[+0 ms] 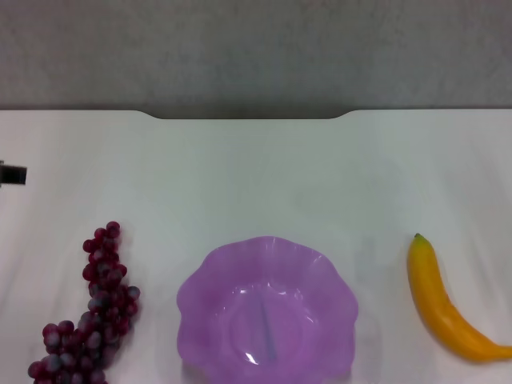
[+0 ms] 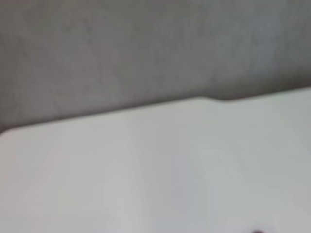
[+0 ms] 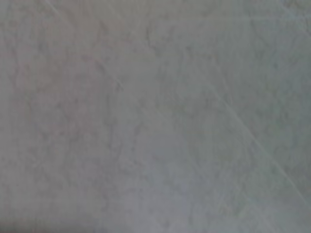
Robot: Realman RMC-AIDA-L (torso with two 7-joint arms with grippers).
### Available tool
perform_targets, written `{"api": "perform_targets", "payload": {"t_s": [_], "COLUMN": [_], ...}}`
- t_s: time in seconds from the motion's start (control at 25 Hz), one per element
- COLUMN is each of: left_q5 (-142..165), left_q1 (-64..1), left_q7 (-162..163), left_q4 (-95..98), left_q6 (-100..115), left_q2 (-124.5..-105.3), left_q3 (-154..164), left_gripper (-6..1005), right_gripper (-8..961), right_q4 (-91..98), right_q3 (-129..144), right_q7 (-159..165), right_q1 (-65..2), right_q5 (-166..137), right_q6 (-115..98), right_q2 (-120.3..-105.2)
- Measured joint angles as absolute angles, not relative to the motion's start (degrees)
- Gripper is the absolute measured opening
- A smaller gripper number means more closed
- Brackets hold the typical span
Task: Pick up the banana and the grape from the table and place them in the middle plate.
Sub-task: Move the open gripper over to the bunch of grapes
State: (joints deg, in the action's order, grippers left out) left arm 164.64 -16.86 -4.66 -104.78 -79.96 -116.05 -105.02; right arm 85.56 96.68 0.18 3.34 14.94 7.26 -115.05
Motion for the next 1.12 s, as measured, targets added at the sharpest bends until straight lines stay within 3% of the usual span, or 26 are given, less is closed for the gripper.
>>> {"api": "perform_targets", "payload": {"t_s": [0.44,1.12], "left_q5": [162.37,156.04], "left_q1": [-23.72,-28.73], "left_q7": [-11.62,-15.27], "left_q4": [-92.08,-77.35], "left_q6": [-87.03,-85.88], "left_q2": [-116.42,-116.56], "left_q3": [-104.60,-101.51], "left_gripper": [832,812], "right_gripper": [756,755], "right_q4": [86.04,86.40], "right_q3": [97.01,97.17], "right_q7": [0.18,0.26], "right_q1": [3.34,3.19], "right_q5": [14.94,14.94], "right_q6": [7.30,7.30], "right_q2": [-114.97,-114.96]}}
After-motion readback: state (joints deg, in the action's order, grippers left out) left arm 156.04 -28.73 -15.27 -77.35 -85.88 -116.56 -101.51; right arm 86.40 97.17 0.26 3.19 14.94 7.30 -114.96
